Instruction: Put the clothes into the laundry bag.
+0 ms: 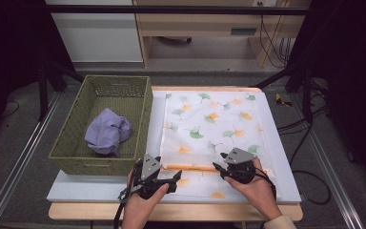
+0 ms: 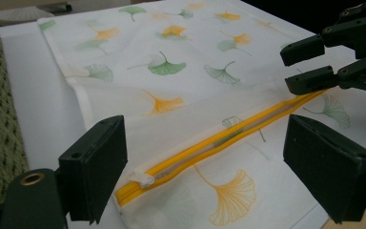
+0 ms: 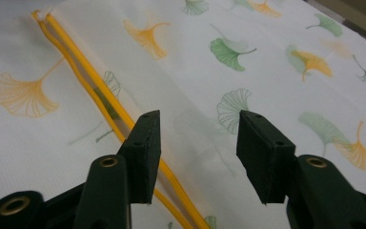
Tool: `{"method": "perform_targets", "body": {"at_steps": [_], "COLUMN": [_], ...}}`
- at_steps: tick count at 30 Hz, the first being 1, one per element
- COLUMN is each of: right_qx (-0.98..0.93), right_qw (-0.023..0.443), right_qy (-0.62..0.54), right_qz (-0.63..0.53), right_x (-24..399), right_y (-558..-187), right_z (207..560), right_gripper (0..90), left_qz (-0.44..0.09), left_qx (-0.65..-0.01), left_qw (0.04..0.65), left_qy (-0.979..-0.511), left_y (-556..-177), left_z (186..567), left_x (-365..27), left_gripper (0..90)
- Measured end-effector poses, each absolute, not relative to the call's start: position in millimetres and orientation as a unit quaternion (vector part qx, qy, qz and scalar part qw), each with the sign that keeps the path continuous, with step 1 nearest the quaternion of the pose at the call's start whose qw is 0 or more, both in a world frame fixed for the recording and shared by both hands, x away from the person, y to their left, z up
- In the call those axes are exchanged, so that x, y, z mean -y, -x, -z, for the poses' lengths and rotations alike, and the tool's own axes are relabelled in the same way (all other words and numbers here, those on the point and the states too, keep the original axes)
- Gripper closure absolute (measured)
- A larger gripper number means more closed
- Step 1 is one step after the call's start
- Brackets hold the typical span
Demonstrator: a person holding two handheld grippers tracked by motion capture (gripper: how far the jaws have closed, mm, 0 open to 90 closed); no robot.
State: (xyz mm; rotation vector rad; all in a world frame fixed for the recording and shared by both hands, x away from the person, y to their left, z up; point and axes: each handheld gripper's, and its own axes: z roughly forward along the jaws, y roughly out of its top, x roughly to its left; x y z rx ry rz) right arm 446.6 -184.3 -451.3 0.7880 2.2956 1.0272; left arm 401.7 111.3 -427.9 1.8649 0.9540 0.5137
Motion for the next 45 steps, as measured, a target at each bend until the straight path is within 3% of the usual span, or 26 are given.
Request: {"method": "perform_targets", "body": {"at_steps": [13, 18, 22, 29, 30, 36, 42, 45], "right_qx": [-0.864, -0.866, -0.869, -0.873, -0.872, -0.877, -0.874, -0.869], "right_qw": [0.241, 0.231, 0.224, 0.221, 0.218, 0.197, 0.183, 0.18], "right_qy": [-0.273, -0.28, -0.281, -0.288, -0.29, -0.292, -0.302, -0.305], "right_qz": [-0.349, -0.344, -0.34, -0.325, -0.327, -0.327, -0.335, -0.346], "right_x": [171, 171, 171, 169, 169, 167, 169, 172], "right_y": [-452, -459, -462, -470, -472, -476, -476, -475], "right_z": [465, 470, 473, 477, 477, 477, 476, 474], "right_gripper": [54.3, 46.8, 46.0, 64.1, 71.4, 89.5, 86.1, 74.3], "left_qz": [-0.202, -0.2, -0.196, -0.193, -0.192, -0.19, -0.191, -0.192], "left_qx": [-0.39, -0.393, -0.391, -0.389, -0.389, -0.39, -0.391, -0.391], "left_qw": [0.466, 0.466, 0.463, 0.46, 0.459, 0.453, 0.453, 0.454], "left_qy": [-0.768, -0.768, -0.771, -0.775, -0.775, -0.778, -0.778, -0.777], "left_y": [-400, -400, -399, -398, -398, -399, -399, -398], "left_z": [434, 435, 437, 439, 439, 443, 443, 442], "left_x": [-109, -109, -108, -106, -107, -107, -108, -108], "left_gripper": [15.3, 15.4, 15.5, 15.7, 15.8, 16.1, 16.3, 16.4]}}
